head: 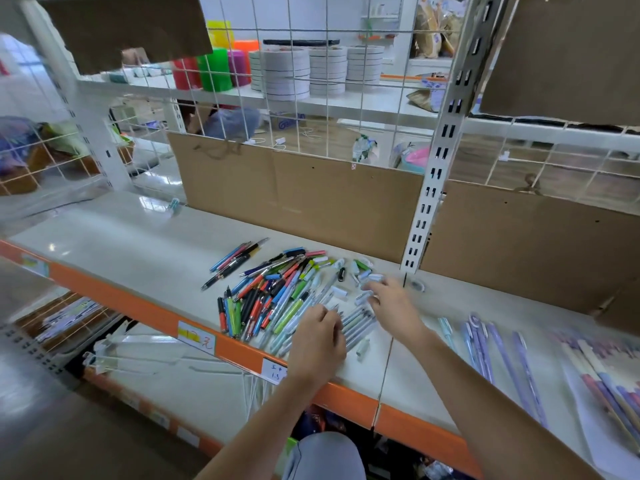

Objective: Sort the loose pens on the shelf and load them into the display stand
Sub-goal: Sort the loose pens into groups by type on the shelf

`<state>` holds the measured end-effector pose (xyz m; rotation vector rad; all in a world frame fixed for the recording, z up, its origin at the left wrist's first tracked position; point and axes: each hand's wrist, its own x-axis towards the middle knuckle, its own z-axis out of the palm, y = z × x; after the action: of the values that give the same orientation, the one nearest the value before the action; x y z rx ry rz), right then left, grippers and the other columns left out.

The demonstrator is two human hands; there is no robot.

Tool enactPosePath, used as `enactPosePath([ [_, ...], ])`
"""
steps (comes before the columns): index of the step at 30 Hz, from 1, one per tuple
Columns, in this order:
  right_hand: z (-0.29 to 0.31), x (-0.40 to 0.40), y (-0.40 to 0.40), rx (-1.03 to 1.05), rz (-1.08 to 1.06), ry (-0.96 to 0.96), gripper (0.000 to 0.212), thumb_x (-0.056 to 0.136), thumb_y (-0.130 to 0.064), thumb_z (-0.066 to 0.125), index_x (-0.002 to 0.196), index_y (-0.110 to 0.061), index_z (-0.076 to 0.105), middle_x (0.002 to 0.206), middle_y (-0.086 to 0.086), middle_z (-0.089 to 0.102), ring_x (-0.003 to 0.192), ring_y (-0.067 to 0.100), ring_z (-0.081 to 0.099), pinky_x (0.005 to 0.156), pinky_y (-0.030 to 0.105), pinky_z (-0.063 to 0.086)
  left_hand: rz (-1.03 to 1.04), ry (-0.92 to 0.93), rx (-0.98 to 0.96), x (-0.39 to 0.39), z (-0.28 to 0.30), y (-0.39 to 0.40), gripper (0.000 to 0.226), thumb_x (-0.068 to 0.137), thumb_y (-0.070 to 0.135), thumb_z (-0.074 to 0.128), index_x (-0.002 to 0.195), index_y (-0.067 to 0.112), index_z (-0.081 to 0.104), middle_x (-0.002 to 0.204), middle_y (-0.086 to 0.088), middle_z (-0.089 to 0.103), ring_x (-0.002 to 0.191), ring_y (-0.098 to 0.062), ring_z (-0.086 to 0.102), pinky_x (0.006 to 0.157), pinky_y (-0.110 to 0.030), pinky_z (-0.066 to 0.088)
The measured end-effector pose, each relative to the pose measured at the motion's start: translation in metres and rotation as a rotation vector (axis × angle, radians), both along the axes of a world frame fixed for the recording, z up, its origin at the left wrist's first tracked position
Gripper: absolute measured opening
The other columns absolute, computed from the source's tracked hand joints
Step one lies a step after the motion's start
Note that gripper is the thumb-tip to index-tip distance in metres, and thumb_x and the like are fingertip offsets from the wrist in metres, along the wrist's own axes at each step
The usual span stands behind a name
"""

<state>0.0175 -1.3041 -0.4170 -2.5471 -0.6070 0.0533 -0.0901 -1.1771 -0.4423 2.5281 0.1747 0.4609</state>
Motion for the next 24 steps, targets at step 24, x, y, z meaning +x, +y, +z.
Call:
enactPosePath([
  [24, -0.009, -0.090, -0.060, 0.742, -0.315, 0.320, 0.028, 0.093, -0.004, 0.044, 0.095, -0.022, 0.065, 0.075, 0.005, 0.063, 0.064, 0.009, 0.057, 0.054, 0.010, 0.043, -0.253, -0.041, 0.146, 0.002, -0.001, 0.006, 0.018, 0.081, 0.038, 0.061, 0.087, 0.023, 0.070, 0.089, 0.005, 0.056, 0.083, -0.013, 0.054, 0.075, -0.034, 0.049],
])
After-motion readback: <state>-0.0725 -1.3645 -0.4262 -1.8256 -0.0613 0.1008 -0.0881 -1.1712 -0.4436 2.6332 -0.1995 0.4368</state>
